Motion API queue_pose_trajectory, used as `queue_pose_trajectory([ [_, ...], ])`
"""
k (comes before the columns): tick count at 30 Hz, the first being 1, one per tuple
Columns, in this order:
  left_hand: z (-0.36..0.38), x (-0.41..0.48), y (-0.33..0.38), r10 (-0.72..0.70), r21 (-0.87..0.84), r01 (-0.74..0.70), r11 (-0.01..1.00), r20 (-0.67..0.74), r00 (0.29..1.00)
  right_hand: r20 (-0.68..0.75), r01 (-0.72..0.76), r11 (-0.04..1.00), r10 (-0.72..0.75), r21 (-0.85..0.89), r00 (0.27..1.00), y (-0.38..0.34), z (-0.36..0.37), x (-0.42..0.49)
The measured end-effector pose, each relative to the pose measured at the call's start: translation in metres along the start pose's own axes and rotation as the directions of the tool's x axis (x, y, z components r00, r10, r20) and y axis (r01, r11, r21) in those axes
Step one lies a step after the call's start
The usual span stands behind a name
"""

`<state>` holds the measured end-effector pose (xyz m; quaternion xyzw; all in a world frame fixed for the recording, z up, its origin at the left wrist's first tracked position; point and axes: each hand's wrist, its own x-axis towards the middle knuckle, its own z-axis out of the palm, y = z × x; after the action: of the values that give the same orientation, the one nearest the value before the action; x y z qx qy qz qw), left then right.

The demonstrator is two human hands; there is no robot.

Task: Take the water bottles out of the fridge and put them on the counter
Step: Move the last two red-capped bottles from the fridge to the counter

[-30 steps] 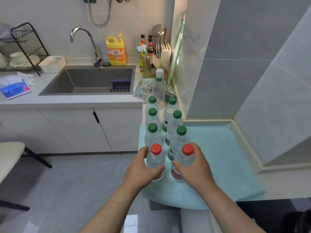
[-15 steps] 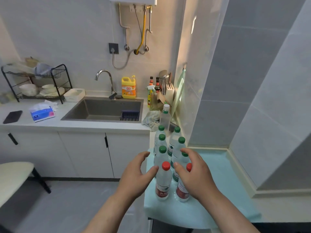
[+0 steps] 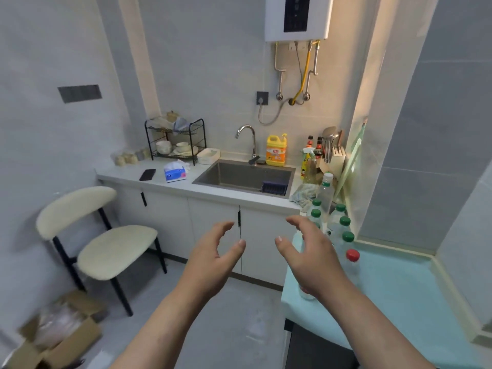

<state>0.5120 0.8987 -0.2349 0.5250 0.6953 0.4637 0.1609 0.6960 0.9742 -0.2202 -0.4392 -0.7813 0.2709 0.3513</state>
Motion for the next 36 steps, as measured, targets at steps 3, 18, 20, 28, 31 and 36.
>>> queue_pose_trajectory([
  [3, -0.038, -0.034, 0.005, -0.019, 0.02, 0.021, 1.0, -0.099, 0.995, 0.059, 0.094, 0.994, -0.097, 0.058, 0.994, -0.032, 0.011, -0.016],
  [18, -0.293, -0.226, -0.029, -0.086, 0.105, 0.206, 0.973, -0.663, 0.744, 0.303, 0.446, 0.81, -0.565, 0.381, 0.767, -0.267, 0.146, -0.103],
  [20, -0.32, -0.252, -0.037, -0.113, 0.089, 0.246, 0.965, -0.707, 0.698, 0.322, 0.474, 0.775, -0.614, 0.417, 0.721, -0.293, 0.167, -0.119],
  [28, -0.436, -0.366, -0.081, -0.145, 0.066, 0.373, 0.926, -0.848, 0.51, 0.42, 0.527, 0.677, -0.734, 0.514, 0.533, -0.41, 0.274, -0.2],
  [31, -0.474, -0.4, -0.096, -0.158, 0.058, 0.419, 0.906, -0.872, 0.464, 0.421, 0.521, 0.66, -0.749, 0.541, 0.512, -0.447, 0.305, -0.226],
  [36, -0.523, -0.446, -0.121, -0.158, 0.049, 0.437, 0.898, -0.892, 0.424, 0.465, 0.487, 0.663, -0.747, 0.568, 0.475, -0.491, 0.352, -0.266],
])
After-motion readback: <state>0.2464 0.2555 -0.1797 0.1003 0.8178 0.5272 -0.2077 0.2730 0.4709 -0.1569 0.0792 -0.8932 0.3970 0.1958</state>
